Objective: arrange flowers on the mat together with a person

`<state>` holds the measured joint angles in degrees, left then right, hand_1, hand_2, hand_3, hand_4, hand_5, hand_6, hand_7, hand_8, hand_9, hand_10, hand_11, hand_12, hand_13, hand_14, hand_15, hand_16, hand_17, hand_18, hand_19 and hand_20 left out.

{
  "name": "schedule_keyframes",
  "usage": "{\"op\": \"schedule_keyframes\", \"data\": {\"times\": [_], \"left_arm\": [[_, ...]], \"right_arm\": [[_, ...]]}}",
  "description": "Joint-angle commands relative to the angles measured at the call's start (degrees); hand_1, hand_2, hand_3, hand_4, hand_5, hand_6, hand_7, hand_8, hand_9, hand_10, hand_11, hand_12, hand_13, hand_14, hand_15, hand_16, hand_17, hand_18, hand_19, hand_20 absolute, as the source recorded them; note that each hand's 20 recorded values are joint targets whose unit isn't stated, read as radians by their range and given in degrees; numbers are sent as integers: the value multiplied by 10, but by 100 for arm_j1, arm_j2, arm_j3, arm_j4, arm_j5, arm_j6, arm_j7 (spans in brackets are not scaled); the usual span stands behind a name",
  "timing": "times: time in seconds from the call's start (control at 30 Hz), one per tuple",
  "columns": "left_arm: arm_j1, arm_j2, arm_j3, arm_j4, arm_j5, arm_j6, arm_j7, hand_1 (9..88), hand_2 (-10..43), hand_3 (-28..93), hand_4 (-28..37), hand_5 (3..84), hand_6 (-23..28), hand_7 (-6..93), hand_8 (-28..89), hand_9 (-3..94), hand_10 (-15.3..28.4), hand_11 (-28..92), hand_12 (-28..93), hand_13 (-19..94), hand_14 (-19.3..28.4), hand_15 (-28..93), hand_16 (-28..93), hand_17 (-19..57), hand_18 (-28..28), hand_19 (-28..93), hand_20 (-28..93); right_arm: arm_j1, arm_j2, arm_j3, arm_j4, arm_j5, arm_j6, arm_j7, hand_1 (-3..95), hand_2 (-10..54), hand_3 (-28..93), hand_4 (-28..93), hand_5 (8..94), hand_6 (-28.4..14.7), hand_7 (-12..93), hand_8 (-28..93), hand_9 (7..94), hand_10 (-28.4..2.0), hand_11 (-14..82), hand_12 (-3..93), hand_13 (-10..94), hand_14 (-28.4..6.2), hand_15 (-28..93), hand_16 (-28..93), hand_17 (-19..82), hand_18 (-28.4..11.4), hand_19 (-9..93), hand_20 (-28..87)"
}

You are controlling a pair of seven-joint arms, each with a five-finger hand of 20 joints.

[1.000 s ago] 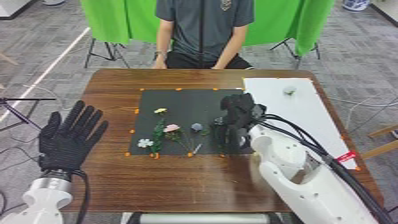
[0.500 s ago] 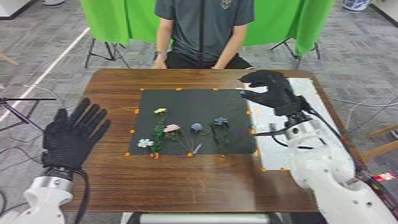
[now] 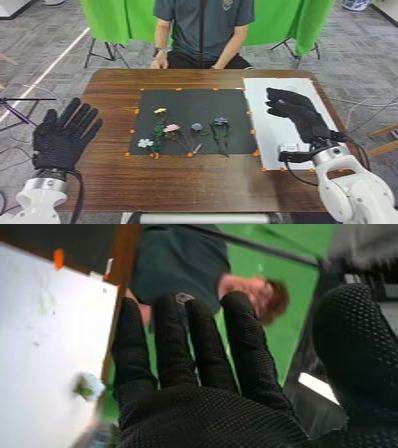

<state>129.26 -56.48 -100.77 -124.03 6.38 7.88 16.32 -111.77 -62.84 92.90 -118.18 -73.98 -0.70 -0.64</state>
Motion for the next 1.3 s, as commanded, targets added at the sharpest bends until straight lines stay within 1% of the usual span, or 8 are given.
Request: {"op": "schedule_keyframes", "data": {"times": [0.03, 0.2, 0.5, 0.67, 0.73, 0.97, 1.13, 1.3], "left_arm": [[40, -61, -36, -11, -35, 82, 40, 274, 153, 703, -283, 450, 62, 64, -78, 413, 136, 116, 92, 308, 124, 147, -28, -30, 123, 225, 127], [-76, -16, 173, 88, -340, -48, 166, 266, 132, 716, -283, 446, 62, 62, -78, 411, 135, 117, 94, 307, 124, 147, -28, -30, 124, 223, 126], [-100, 0, 255, 95, -171, -105, 136, 262, 122, 718, -283, 444, 61, 55, -77, 408, 133, 111, 95, 305, 123, 136, -25, -29, 124, 214, 126], [-19, -33, 303, 53, -239, -37, 141, 263, 123, 716, -283, 444, 61, 54, -77, 409, 134, 110, 95, 305, 123, 136, -23, -28, 124, 213, 127], [-24, -33, 328, 61, -218, -114, 122, 264, 123, 716, -283, 445, 61, 54, -77, 409, 134, 110, 95, 305, 124, 136, -22, -28, 124, 213, 128], [33, -18, 198, 23, -218, -101, 170, 265, 125, 715, -283, 445, 60, 55, -77, 409, 134, 109, 94, 306, 123, 137, -22, -28, 124, 213, 129], [-29, 4, 230, 61, -239, -122, 111, 265, 126, 716, -283, 444, 60, 55, -77, 409, 134, 110, 95, 305, 124, 137, -22, -29, 124, 214, 129], [101, -11, 207, 3, -256, -147, 254, 265, 126, 716, -283, 444, 60, 55, -77, 410, 134, 111, 95, 305, 124, 136, -23, -28, 124, 214, 129]], "right_arm": [[-683, -250, 378, -291, 922, 408, -436, 207, 58, 804, -282, 416, -43, 119, -115, 388, -139, 73, 88, 313, -116, 132, 105, 98, -183, 432, 106], [-887, -284, 515, -281, 918, 544, -386, 220, 62, 823, -279, 429, -43, 128, -117, 396, -135, 76, 86, 314, -109, 123, 105, 98, -181, 425, 113], [-1165, -507, 733, -482, 919, 756, -185, 276, 74, 827, -280, 445, -36, 153, -128, 408, -125, 92, 85, 318, -107, 139, 106, 101, -177, 434, 123], [-1275, -541, 823, -558, 971, 745, -214, 276, 75, 829, -281, 446, -36, 159, -134, 406, -124, 94, 81, 317, -109, 147, 101, 101, -177, 437, 122], [-1308, -562, 850, -561, 912, 774, -246, 276, 75, 829, -280, 447, -37, 160, -135, 406, -125, 95, 81, 317, -109, 149, 99, 100, -177, 439, 122], [-1324, -623, 766, -556, 814, 775, -172, 302, 53, 828, -279, 452, -35, 176, -141, 406, -120, 102, 83, 319, -111, 163, 95, 102, -176, 446, 121], [-1327, -577, 792, -590, 770, 807, -172, 304, 47, 829, -278, 450, -33, 181, -144, 405, -118, 102, 82, 318, -111, 167, 91, 103, -176, 448, 117], [-1245, -576, 805, -575, 729, 691, -103, 306, 42, 828, -278, 449, -32, 183, -145, 404, -117, 103, 82, 319, -110, 170, 88, 103, -175, 450, 115]]}}
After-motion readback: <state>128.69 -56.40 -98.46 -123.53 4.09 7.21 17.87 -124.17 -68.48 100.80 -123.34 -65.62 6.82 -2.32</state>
